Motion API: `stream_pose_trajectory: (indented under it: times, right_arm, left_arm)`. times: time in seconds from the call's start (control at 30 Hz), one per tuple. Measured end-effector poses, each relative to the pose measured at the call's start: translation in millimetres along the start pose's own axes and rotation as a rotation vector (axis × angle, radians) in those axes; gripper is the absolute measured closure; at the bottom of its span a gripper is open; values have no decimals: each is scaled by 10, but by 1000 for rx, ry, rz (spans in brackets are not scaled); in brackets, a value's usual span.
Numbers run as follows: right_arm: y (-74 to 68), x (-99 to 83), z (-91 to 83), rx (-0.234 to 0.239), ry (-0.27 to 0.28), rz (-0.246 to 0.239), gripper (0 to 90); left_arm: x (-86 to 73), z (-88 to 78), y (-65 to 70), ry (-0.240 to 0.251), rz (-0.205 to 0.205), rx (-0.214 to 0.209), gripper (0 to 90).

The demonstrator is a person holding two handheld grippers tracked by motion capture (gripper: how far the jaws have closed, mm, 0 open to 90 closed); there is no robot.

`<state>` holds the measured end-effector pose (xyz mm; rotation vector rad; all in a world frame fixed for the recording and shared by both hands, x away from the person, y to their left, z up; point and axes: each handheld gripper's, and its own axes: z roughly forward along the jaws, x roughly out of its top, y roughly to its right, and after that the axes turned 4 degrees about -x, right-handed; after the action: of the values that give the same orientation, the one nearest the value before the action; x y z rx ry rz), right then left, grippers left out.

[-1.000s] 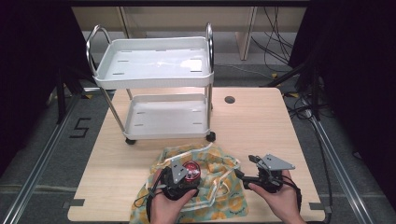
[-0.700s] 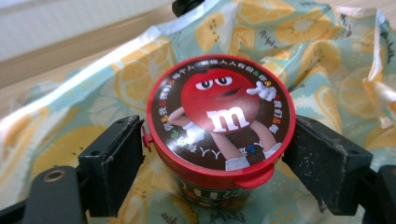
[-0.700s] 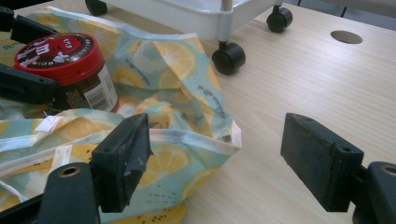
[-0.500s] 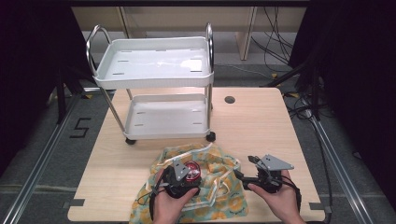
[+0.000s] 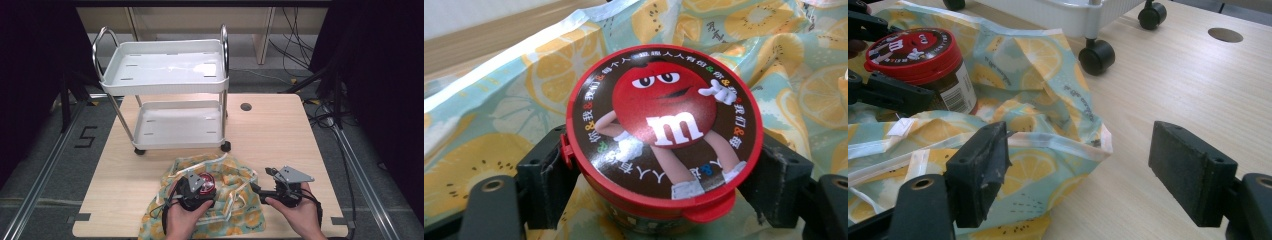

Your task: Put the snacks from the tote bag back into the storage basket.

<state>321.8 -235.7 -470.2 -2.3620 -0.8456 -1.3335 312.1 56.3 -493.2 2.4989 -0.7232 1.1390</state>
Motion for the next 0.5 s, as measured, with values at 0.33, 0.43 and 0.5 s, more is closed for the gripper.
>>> stream_pose_trajectory:
  times: [0.33, 0.43, 0.5]
  right_arm:
    - [0, 1, 0, 2, 2, -4, 250]
    - [0, -1, -6, -4, 0, 1, 251]
    - [-1, -1, -6, -4, -1, 0, 251]
  left_arm:
    - [-19, -24, 39, 24, 15, 7, 244]
    - [-17, -16, 64, 47, -8, 4, 246]
    - [-10, -35, 80, 60, -5, 12, 246]
